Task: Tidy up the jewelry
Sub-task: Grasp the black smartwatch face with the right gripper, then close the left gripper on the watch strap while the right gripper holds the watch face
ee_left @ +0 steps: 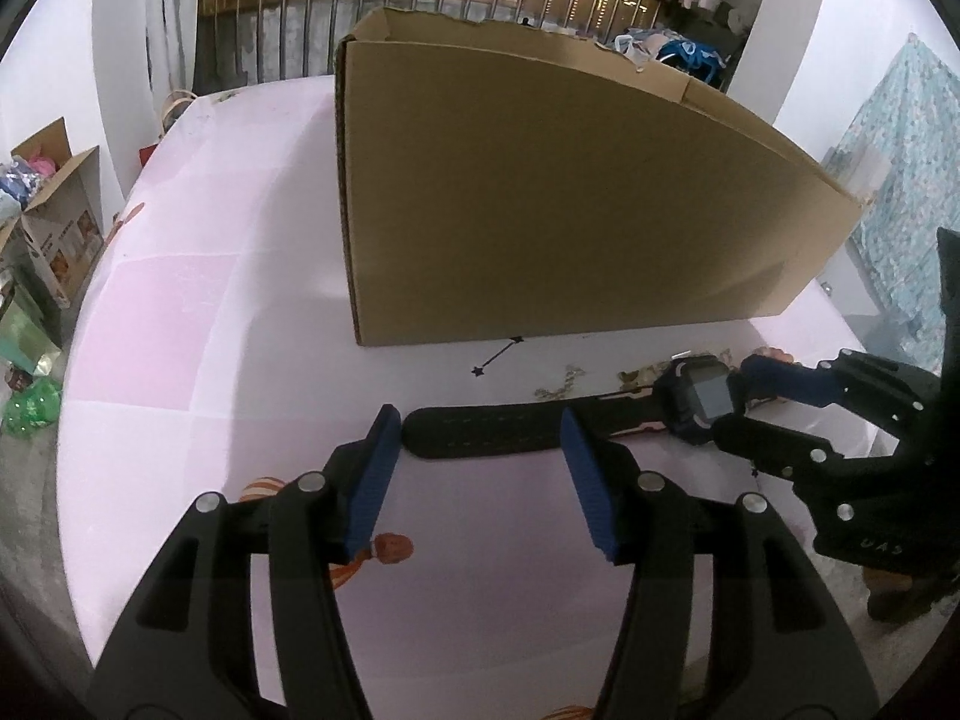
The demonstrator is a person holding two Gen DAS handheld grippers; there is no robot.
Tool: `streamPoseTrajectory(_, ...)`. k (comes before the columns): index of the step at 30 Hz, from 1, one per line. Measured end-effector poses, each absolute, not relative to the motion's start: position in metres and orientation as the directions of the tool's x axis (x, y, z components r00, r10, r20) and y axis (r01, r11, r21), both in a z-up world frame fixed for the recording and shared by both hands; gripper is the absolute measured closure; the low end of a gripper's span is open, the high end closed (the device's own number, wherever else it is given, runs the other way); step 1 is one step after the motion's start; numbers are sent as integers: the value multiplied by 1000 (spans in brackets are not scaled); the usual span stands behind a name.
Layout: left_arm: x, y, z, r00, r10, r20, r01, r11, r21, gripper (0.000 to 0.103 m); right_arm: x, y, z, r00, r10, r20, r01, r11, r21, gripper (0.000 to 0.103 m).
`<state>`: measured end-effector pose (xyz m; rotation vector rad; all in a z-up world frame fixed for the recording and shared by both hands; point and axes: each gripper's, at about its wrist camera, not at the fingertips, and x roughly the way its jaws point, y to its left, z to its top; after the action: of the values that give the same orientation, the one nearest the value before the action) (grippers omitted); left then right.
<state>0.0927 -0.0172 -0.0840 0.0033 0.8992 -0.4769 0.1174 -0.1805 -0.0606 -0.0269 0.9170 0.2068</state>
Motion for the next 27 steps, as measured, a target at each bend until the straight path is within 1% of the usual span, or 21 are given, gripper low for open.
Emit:
streamPoseTrajectory(4,93,-20,-84,517,-408,-752,394,894,-214,46,118,-181,-61,587,171,-791,-186,980,74,59)
streamPoseTrajectory(7,95,-19,-83,501,-432,-750,381,888,-256,44,119,-181,-60,587,170,-791,-187,980,72,59)
streamPoseTrajectory(12,98,-14,-83,451,-518,-727,365,850,-380,44,120,-181,-60,586,173,-792,-190,979,73,59)
streamPoseTrajectory(27,100,-11,-71,454,-544,-705,304,839,-452,45,121,-175,-62,584,160,-796,-204,978,47,59)
